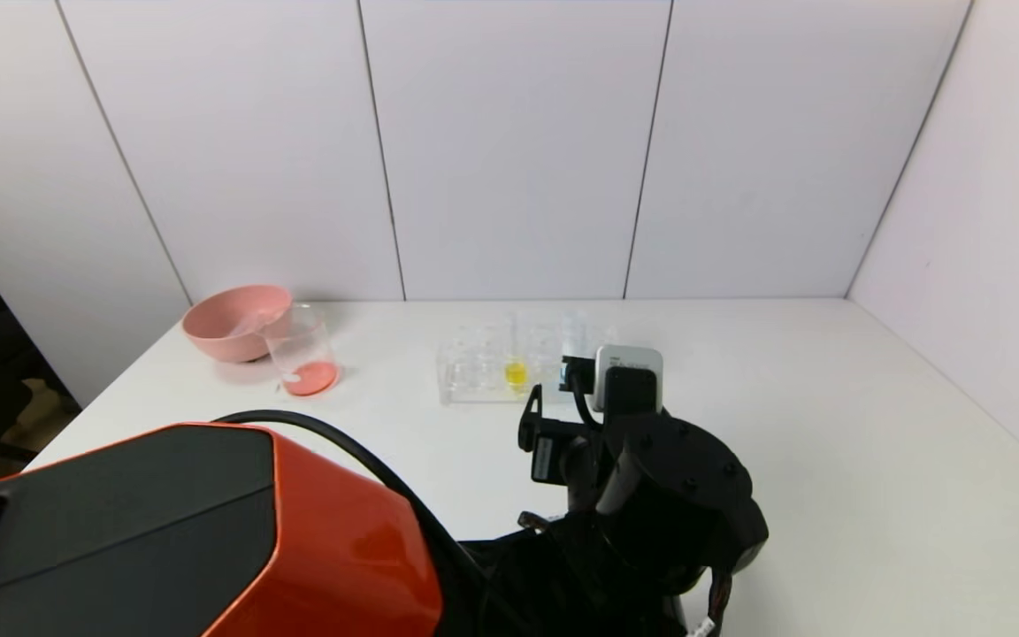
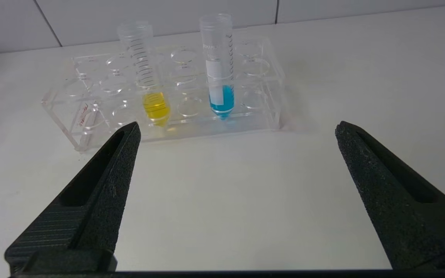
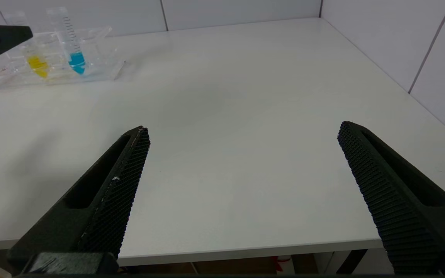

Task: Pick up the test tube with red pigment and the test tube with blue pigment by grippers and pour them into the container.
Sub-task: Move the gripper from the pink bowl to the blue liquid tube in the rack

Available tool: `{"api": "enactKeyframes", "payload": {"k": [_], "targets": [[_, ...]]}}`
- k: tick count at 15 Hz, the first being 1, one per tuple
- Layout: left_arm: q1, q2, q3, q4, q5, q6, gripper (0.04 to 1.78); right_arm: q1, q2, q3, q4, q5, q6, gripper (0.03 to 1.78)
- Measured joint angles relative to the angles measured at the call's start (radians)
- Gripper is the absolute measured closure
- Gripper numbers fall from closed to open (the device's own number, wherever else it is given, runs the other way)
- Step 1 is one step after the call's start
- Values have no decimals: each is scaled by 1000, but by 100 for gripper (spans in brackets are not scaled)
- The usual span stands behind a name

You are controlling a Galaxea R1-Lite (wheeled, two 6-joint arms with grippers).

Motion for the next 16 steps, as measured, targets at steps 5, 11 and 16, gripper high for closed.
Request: {"api": "enactKeyframes", "payload": {"k": [5,11,16], "targets": [[82,96,-162,6,-56,21,6,0,0,0,0,0,0,4],[182,234,-387,26,-120,59,6,0,0,0,0,0,0,4],[220,337,-502,31,-148,80,6,0,0,0,0,0,0,4]]}}
